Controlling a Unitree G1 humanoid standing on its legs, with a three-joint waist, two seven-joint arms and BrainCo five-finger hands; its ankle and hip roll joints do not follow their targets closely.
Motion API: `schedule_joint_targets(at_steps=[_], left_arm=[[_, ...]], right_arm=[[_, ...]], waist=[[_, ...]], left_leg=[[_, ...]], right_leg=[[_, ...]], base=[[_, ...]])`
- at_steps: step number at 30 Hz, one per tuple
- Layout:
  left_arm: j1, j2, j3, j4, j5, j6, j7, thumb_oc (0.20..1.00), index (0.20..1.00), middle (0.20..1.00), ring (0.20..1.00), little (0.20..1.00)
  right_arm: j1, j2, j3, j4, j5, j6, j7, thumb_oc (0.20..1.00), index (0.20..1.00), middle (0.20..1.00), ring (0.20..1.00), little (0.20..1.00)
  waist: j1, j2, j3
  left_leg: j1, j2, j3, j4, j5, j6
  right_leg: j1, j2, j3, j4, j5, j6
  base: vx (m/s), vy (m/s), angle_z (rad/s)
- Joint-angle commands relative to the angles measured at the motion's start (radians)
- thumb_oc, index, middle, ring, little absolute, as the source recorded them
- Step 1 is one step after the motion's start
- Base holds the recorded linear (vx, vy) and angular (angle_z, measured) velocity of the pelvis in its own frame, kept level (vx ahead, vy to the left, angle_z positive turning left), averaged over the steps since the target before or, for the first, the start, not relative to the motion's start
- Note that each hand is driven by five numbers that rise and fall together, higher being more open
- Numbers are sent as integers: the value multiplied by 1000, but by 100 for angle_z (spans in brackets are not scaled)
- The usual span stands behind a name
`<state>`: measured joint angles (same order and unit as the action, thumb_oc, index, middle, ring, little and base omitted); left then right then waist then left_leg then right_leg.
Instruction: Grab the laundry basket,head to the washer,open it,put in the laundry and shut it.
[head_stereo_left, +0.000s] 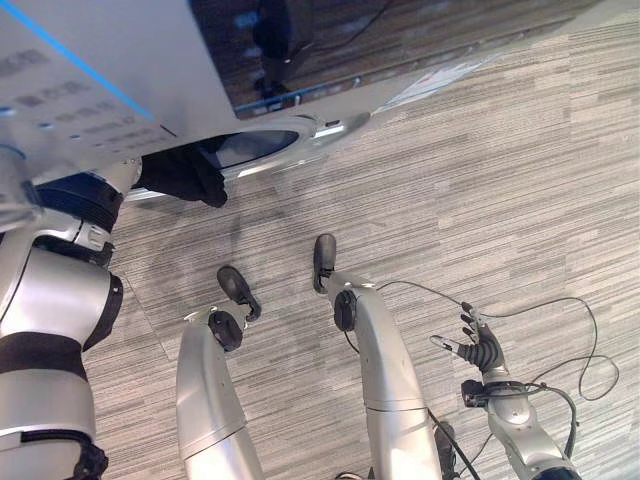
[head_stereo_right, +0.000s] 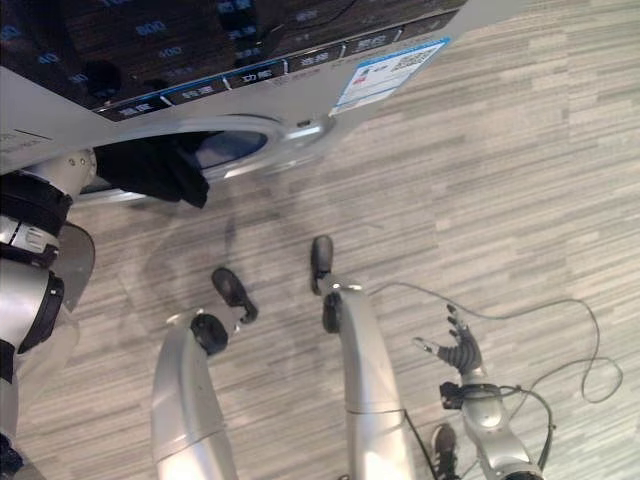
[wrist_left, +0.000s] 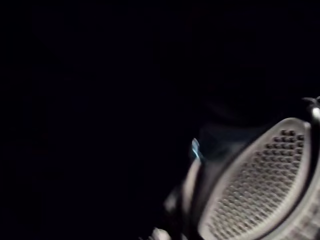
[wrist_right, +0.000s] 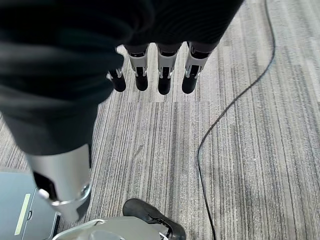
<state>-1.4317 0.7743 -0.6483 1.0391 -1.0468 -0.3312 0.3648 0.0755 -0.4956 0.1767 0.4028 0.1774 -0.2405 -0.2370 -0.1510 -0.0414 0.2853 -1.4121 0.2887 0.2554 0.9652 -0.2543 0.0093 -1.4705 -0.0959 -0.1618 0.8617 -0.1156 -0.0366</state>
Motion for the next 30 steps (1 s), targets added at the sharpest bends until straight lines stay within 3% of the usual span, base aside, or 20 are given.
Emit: schedule_joint_targets(at_steps=[1, 4, 5, 6, 10, 13, 21, 23, 30], left_arm=[[-121, 223, 119, -44, 126, 41, -57, 1000, 1000, 1000, 1000, 1000], [28, 238, 202, -80, 131, 32, -71, 1000, 1000, 1000, 1000, 1000], [413, 237, 419, -367, 177, -73, -28, 1000, 1000, 1000, 1000, 1000], [570, 220, 526, -462, 230, -102, 15, 1000, 1000, 1000, 1000, 1000], [864, 84, 728, -612, 246, -161, 62, 1000, 1000, 1000, 1000, 1000], [1012, -13, 821, -725, 263, -202, 88, 1000, 1000, 1000, 1000, 1000], [1224, -243, 900, -867, 346, -240, 109, 1000, 1000, 1000, 1000, 1000], [1266, -330, 880, -886, 331, -242, 91, 1000, 1000, 1000, 1000, 1000], [1356, -441, 804, -880, 322, -228, 39, 1000, 1000, 1000, 1000, 1000]], right_arm=[[87, -119, -56, -65, -43, -2, -15, 1000, 1000, 1000, 1000, 1000], [89, -117, -61, -55, -54, -6, -17, 1000, 1000, 1000, 1000, 1000], [96, -84, -80, -23, -79, -10, -52, 1000, 1000, 1000, 1000, 1000], [98, -90, -81, -17, -91, -17, -59, 1000, 1000, 1000, 1000, 1000], [87, -80, -86, 9, -101, -23, -74, 1000, 1000, 1000, 1000, 1000], [86, -76, -99, 3, -108, -26, -83, 1000, 1000, 1000, 1000, 1000], [97, -62, -131, -20, -125, -50, -90, 1000, 1000, 1000, 1000, 1000], [93, -52, -132, -10, -127, -49, -93, 1000, 1000, 1000, 1000, 1000], [110, -33, -130, 16, -122, -56, -93, 1000, 1000, 1000, 1000, 1000]], waist=[[12, 95, -20], [21, 93, 1], [42, 86, 34], [39, 85, 38], [42, 78, 51], [47, 76, 57], [59, 65, 83], [64, 59, 95], [75, 46, 93]], left_leg=[[50, -19, -66, 37, -50, -23], [54, -30, -60, 18, -37, -24], [72, -45, -54, -17, -16, -30], [82, -47, -51, -25, -10, -33], [106, -52, -47, -52, 2, -39], [113, -57, -47, -61, 6, -40], [124, -65, -49, -93, 18, -37], [122, -72, -50, -95, 21, -35], [82, -69, -75, -35, 9, -23]], right_leg=[[113, -26, 14, -60, 24, 122], [109, -29, 19, -69, 39, 124], [119, -27, 29, -104, 57, 123], [128, -24, 31, -112, 60, 122], [140, -22, 38, -130, 63, 119], [146, -24, 38, -138, 65, 115], [159, -20, 34, -176, 88, 115], [157, -21, 31, -176, 91, 115], [130, -23, 25, -110, 65, 103]], base=[[-48, 11, 22], [-56, 5, 9], [-83, -12, 1], [-72, -11, 3], [-11, -6, -3], [-20, -16, -6], [-19, -4, 0], [-15, -4, 0], [4, -7, 8]])
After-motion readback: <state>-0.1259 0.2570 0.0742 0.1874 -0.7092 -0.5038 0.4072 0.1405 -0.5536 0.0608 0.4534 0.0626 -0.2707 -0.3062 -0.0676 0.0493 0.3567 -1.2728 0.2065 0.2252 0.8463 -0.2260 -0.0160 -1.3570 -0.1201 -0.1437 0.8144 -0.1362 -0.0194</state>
